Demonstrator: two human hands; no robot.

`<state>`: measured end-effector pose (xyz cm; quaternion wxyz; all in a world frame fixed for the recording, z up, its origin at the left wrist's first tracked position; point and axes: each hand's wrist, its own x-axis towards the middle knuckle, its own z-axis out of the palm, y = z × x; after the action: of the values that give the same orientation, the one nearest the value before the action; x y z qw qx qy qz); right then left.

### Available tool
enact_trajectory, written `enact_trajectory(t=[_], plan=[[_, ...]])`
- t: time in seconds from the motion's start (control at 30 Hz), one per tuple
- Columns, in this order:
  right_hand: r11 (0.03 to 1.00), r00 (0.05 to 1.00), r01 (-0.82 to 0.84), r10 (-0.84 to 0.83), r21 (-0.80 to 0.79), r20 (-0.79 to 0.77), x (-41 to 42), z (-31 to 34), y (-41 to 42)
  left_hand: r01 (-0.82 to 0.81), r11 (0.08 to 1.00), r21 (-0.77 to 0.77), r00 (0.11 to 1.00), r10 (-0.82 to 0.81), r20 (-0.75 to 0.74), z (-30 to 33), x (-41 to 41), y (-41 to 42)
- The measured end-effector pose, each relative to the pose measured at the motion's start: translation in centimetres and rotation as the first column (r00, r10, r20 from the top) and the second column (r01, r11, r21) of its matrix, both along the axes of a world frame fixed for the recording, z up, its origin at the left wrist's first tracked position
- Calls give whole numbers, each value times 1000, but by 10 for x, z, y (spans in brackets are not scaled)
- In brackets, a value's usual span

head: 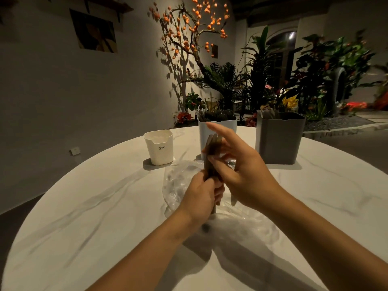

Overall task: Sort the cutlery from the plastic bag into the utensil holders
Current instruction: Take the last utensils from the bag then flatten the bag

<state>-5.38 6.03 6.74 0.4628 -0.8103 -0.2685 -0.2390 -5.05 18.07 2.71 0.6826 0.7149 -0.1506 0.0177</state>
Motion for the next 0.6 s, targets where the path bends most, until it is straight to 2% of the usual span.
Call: enact_trajectory(t=[0.13,0.27,0.47,0.6], plan=[[999,1000,20,-20,-32,1,-2,5,3,-38,999,16,996,39,-80,-2,3,-2],[994,1000,15,-18,-108,-21,2,14,5,20,1000,15,993,-19,-115,6,3,-2],[1000,998,6,-8,-30,-64,5,39,-1,-1,999,38,999,-1,41,22,-1,-5],[1000,998,29,-29,3,-58,6,48,-9,-16,999,28,998,14,58,30,2,-16]])
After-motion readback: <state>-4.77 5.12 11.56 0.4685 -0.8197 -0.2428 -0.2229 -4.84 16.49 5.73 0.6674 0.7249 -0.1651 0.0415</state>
